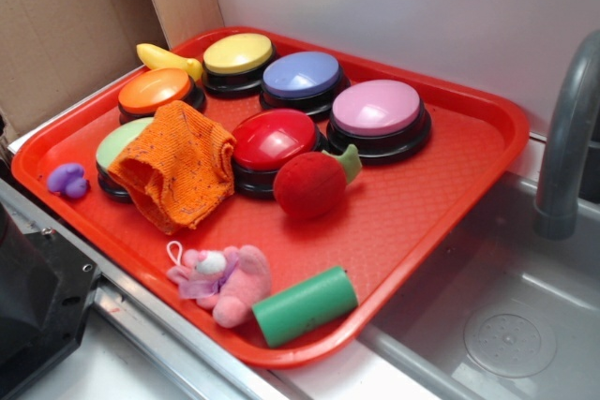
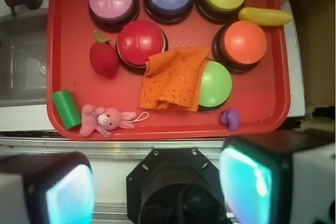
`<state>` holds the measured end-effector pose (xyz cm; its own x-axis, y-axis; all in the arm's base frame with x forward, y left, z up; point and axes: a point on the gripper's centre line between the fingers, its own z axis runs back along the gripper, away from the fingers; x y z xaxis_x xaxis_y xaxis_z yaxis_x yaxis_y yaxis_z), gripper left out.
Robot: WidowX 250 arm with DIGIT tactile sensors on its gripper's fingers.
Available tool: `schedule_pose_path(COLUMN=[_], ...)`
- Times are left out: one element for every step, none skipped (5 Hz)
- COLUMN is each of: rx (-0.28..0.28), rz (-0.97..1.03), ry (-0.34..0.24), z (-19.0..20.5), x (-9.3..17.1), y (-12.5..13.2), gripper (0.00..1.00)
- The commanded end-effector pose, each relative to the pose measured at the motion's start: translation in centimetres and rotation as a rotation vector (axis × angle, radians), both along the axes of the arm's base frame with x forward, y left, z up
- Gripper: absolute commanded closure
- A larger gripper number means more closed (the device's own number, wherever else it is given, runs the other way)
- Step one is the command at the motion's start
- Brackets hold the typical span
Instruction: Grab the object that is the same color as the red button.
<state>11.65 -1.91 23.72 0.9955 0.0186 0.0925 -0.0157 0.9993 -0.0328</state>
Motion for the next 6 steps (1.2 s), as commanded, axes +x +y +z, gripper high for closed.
schedule_pose_path(rx=[0.0,-0.025,-0.031,-0.021,-0.09,-0.133], rz=[0.0,0.107,0.226,0.364,0.525,0.592], ry=[0.0,0.01,0.008,-0.021,-0.076,-0.081], z=[0.0,-0.6,-1.6,-2.9,-5.3,-7.2], x=[0.0,0.6,1.8,3.3,5.5,6.7], y=[0.0,-0.3,-0.9,-2.1,-3.5,-4.6], gripper=[0.0,0.0,0.0,0.0,0.0,0.0])
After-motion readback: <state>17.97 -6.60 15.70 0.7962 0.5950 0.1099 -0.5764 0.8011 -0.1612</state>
